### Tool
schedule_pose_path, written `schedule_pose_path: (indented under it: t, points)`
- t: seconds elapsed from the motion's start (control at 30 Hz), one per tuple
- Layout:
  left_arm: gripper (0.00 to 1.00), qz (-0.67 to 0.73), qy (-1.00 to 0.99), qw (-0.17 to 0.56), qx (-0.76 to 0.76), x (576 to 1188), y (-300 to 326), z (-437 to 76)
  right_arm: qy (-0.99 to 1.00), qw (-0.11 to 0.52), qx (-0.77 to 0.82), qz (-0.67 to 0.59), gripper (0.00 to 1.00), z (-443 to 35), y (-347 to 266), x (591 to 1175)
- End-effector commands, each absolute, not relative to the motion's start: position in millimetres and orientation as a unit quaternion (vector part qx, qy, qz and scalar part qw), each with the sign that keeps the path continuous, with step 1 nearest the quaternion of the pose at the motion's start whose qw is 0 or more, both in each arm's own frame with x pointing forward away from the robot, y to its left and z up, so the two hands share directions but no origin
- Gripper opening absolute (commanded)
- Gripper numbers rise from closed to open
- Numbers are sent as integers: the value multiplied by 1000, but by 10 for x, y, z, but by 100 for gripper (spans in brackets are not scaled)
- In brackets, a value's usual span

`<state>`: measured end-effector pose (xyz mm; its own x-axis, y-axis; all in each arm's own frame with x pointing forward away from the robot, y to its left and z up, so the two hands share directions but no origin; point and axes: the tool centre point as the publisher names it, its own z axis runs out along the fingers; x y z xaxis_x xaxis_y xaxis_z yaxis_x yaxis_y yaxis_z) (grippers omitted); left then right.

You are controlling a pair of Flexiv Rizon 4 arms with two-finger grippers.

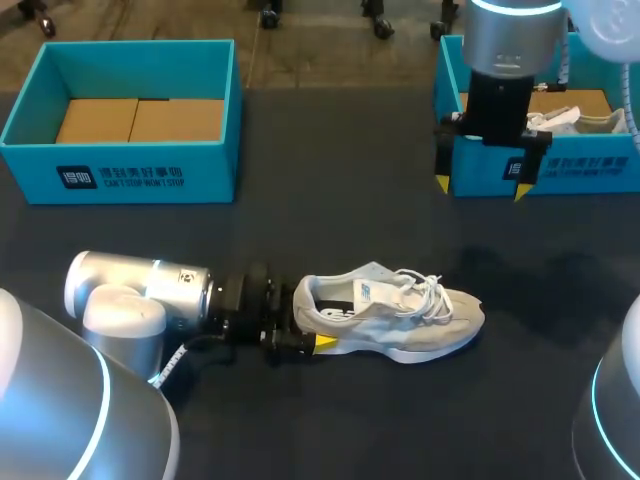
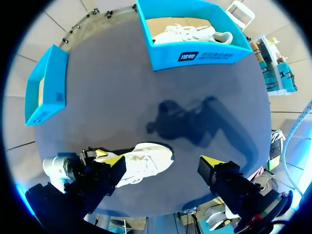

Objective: Take the shoe out of the shoebox, open the shoe tongue, remove and reinsert the insole, then place the shoe into the shoebox

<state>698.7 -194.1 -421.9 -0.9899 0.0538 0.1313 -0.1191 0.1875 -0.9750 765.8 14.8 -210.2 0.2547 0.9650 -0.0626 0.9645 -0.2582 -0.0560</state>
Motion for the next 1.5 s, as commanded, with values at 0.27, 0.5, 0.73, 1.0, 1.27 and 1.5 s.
schedule_pose_path:
  t: [0.27, 0.5, 0.73, 1.0, 1.27, 1.5]
  points:
    - [0, 637, -767, 67, 22, 6979, -1945, -4225, -620, -2, -783, 48, 100, -2295, 871, 7520]
    - [0, 637, -767, 67, 22, 6979, -1945, -4225, -634, 8, -773, 30, 100, -2444, 1595, 7185]
    - [0, 637, -767, 67, 22, 6979, -1945, -4225, -634, 8, -773, 30, 100, -2444, 1595, 7185]
    - [0, 637, -767, 67, 22, 6979, -1945, -4225, -644, -2, -764, 40, 100, -2498, 1669, 7135]
    - [0, 637, -767, 67, 22, 6979, -1945, -4225, -668, -32, -740, 67, 100, -2764, 1891, 6930]
    - [0, 637, -767, 67, 22, 6979, -1945, -4225, -654, -58, -751, 78, 100, -2946, 1906, 6877]
